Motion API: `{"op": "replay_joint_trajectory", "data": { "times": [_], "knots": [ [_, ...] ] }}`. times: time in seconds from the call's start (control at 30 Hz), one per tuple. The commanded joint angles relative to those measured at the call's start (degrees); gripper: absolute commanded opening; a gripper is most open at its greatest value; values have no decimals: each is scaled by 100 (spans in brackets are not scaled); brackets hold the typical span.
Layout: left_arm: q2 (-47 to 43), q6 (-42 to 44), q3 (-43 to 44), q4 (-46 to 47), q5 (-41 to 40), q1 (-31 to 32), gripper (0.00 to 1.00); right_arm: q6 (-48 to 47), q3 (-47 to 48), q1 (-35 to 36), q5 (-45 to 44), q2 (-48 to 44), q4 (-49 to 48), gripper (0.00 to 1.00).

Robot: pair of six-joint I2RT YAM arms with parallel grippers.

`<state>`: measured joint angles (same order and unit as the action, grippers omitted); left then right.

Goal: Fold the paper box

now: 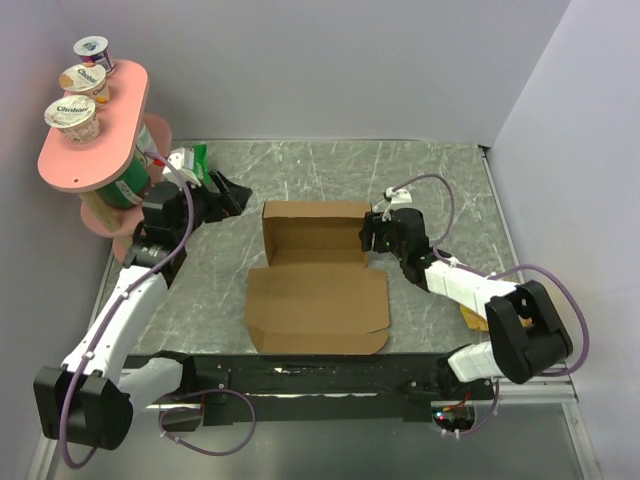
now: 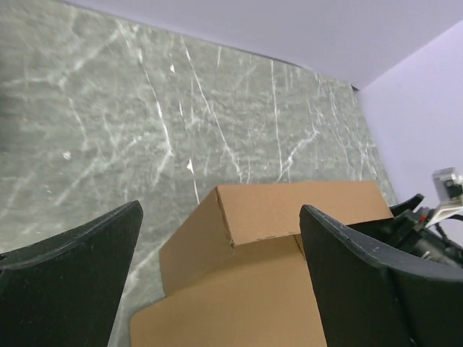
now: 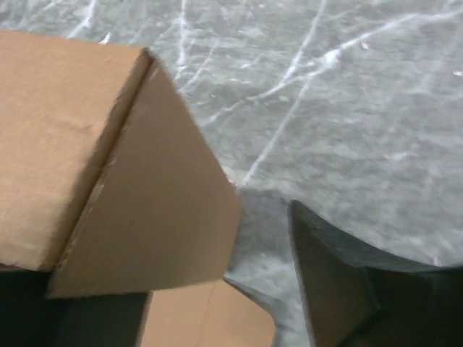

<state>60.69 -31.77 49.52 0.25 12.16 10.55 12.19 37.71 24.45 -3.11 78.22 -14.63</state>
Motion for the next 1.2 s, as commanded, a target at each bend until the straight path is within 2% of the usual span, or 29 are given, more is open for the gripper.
{"op": "replay_joint_trajectory", "data": {
  "times": [0.0, 0.03, 0.1, 0.13, 0.2, 0.23, 0.3, 0.47, 0.5, 0.63, 0.67, 0.73, 0.97, 1.17],
  "knots": [
    [-215, 592, 453, -886, 111, -175, 96, -128, 420, -10, 188, 325, -743, 65],
    [-215, 654, 497, -939, 128, -237, 96, -172, 499, -10, 275, 396, -647, 56],
    [-206, 785, 585, -1071, 172, -290, 96, -173, 893, -19, 276, 589, -393, 49],
    [-171, 821, 638, -1106, 198, -342, 96, -112, 1052, -28, 276, 659, -148, 43],
    [-145, 891, 682, -1168, 242, -386, 96, -32, 1560, -28, 276, 870, 634, 37],
    [-110, 909, 700, -1168, 295, -430, 96, 20, 1729, -28, 276, 940, 881, 29],
    [-83, 962, 717, -1176, 392, -474, 96, 65, 2272, -98, 557, 1195, 1776, 23],
    [127, 1190, 822, -1290, 821, -554, 96, -128, 3425, -256, 1189, 1949, 3526, 22],
    [171, 1295, 849, -1326, 892, -554, 96, -259, 3827, -274, 1277, 2082, 4138, 21],
    [242, 1498, 849, -1168, 1287, -554, 96, -787, 4577, -265, 1682, 2584, 5258, 22],
    [277, 1620, 901, -1220, 1637, -554, 96, -892, 4744, -265, 1656, 2750, 5556, 22],
    [382, 1691, 1050, -1264, 1745, -545, 96, -1103, 5105, -212, 1420, 2822, 6031, 23],
    [970, 1990, 1552, -1458, 1922, -413, 96, -1833, 6369, -186, 1533, 3716, 7236, 26],
    [2121, 2043, 2439, -1370, 1667, -334, 96, -1825, 6818, -230, 1690, 4315, 7123, 31]
  ]
}}
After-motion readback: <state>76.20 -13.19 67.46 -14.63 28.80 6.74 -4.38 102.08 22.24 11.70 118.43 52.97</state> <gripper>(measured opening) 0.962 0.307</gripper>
